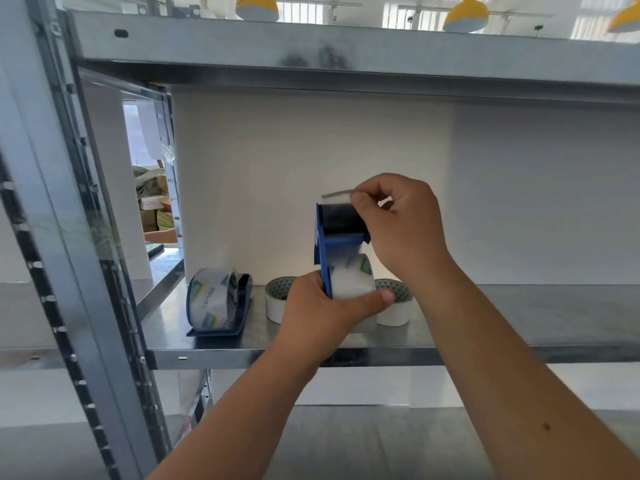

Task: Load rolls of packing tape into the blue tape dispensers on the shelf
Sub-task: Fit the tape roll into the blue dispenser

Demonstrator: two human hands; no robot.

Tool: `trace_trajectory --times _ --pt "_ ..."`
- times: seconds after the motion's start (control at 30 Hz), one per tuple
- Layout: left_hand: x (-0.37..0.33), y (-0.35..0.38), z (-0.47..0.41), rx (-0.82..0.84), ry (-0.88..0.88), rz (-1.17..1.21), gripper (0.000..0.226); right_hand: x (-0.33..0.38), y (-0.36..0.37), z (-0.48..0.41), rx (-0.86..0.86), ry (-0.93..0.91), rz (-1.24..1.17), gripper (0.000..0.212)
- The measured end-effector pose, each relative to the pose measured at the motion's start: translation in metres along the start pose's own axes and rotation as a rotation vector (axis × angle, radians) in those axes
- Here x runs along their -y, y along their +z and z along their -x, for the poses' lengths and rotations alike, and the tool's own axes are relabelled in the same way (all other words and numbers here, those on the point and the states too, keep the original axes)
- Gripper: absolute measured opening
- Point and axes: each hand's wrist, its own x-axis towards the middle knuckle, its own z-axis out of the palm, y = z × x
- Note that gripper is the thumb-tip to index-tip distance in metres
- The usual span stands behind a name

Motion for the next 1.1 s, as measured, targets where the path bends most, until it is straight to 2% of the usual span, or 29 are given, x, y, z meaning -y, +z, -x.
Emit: trace_trajectory --times 0.17,0.4,0.53,0.7,0.73,0.8,0.83,0.93,0.97,1.03,1.1 --pt "-0.004 0.002 0.0 -0.009 -0.114 0.041 0.026 0.003 0.0 -0.025 0.006 0.029 -0.033 0.015" --pt "-0.001 0.001 0.01 0.07 -0.288 0.099 0.022 -0.001 0.01 -0.063 -0.004 0.176 -0.154 0.018" --pt "0.0 0.0 0.016 0.045 -0.33 0.068 0.023 -0.005 0.015 -0.076 0.023 0.265 -0.19 0.015" --pt "-0.006 -0.009 0.021 0.071 -0.343 0.081 0.024 -0.019 0.018 -0.075 0.06 0.446 -0.266 0.021" --pt "-0.009 -0.011 0.023 0.08 -0.336 0.083 0.029 -0.024 0.018 -0.072 0.069 0.483 -0.27 0.017" --pt "-0.016 -0.017 0.026 0.102 -0.318 0.093 0.059 -0.034 0.018 -0.062 0.096 0.566 -0.274 0.005" --pt "-0.02 -0.02 0.027 0.118 -0.308 0.116 0.068 -0.039 0.018 -0.056 0.115 0.615 -0.271 0.006" --pt "-0.031 -0.026 0.03 0.132 -0.265 0.189 0.061 -0.05 0.027 -0.035 0.217 0.783 -0.196 0.014" --pt "-0.035 -0.026 0.031 0.127 -0.253 0.195 0.059 -0.051 0.029 -0.025 0.256 0.861 -0.195 0.023" --pt "-0.039 -0.027 0.031 0.127 -0.228 0.197 0.052 -0.052 0.032 -0.005 0.275 0.964 -0.392 0.036" --pt "-0.044 -0.027 0.033 0.153 -0.235 0.201 0.052 -0.056 0.031 0.012 0.219 0.941 -0.66 0.028"
